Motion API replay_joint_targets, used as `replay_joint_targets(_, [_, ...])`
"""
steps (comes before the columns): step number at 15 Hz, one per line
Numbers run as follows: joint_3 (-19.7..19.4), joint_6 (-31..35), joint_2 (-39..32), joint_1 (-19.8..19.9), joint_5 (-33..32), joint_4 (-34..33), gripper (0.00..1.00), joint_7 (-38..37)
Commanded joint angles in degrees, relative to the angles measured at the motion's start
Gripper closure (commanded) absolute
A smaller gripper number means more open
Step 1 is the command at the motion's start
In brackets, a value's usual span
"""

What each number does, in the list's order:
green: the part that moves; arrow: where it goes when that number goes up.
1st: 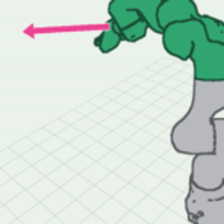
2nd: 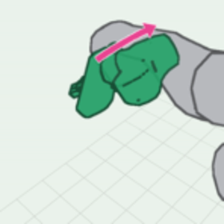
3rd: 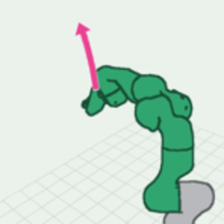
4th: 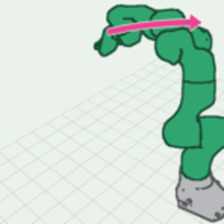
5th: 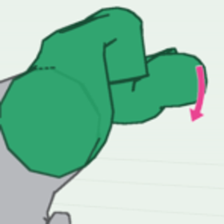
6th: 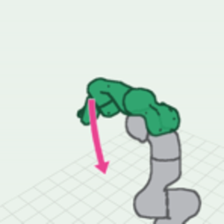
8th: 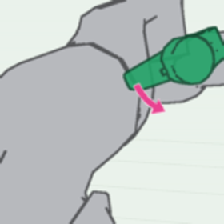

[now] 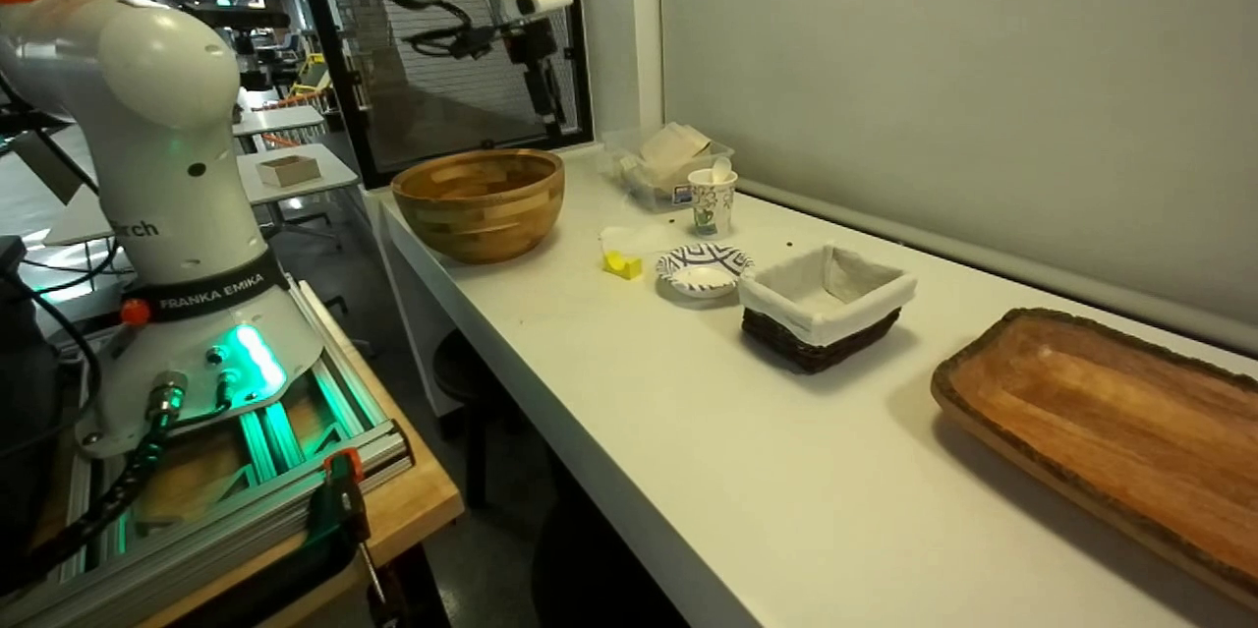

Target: Pick up the yellow object from the bowl and put it on the counter

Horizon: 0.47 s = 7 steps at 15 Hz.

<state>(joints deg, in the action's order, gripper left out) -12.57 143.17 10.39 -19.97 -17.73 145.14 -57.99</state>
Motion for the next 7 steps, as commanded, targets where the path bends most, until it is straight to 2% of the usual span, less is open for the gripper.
replay_joint_targets(1, [11.18,-11.19,13.77,3.09,13.29,5.39,0.0,12.12])
replay_joint_targets(2, [13.1,-15.85,16.7,2.87,17.49,5.43,0.0,15.22])
replay_joint_targets(3, [15.27,-10.55,9.31,7.18,13.91,2.21,0.0,11.12])
replay_joint_targets(5, [17.55,-15.33,14.36,6.69,17.81,3.11,0.0,14.18])
replay_joint_targets(7, [17.63,-15.62,16.41,6.78,18.45,4.25,0.0,15.23])
